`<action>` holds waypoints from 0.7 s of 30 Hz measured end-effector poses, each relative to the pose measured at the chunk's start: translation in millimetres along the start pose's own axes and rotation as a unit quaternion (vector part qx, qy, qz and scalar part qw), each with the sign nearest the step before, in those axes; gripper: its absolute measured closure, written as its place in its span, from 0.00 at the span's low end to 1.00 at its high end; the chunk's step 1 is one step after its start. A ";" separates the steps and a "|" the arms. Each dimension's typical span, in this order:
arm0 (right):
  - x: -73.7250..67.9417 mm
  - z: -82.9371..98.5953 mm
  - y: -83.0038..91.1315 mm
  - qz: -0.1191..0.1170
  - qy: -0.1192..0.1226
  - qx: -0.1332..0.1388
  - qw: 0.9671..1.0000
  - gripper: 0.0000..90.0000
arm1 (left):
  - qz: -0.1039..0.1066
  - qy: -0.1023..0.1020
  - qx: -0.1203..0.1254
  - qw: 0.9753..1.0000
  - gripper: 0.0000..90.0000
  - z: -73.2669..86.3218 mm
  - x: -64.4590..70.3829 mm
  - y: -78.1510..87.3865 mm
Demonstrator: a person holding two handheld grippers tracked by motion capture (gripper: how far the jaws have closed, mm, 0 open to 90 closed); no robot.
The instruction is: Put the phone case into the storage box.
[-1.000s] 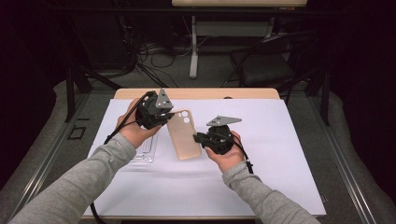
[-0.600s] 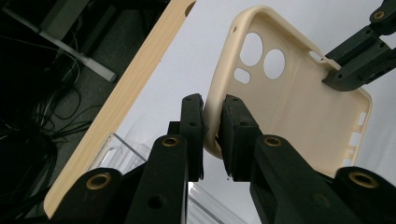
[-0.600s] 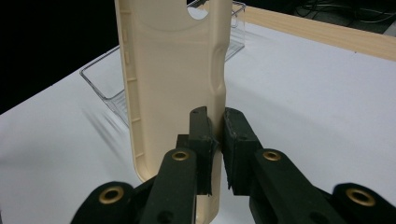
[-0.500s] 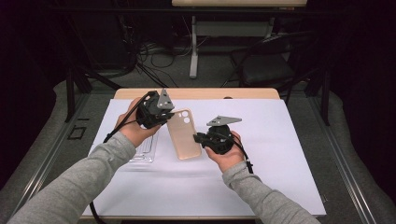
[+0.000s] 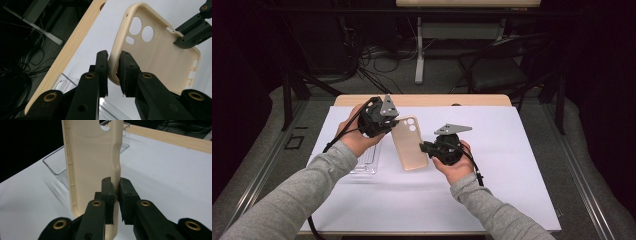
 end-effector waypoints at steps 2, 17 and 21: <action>0.0 -0.4 0.5 0.001 -0.001 0.003 1.000 0.93 | -0.003 0.006 0.002 1.000 0.83 -0.2 -0.6 0.1; 0.5 -1.9 2.8 0.007 -0.008 0.014 1.000 0.93 | 0.014 0.095 0.014 0.995 0.73 4.9 -4.2 -0.6; 0.1 -1.7 2.5 0.006 -0.006 0.014 1.000 0.93 | 0.015 0.099 0.017 0.995 0.76 5.2 -5.6 0.4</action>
Point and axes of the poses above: each handheld gripper's, and its own axes: y roughly backward along the jaws, z roughly out of its underside, x roughly to its right, the point moved 5 cm from there along -y, roughly forward along the jaws, and after that the axes turned 4 degrees about z, right-handed, at the moved point
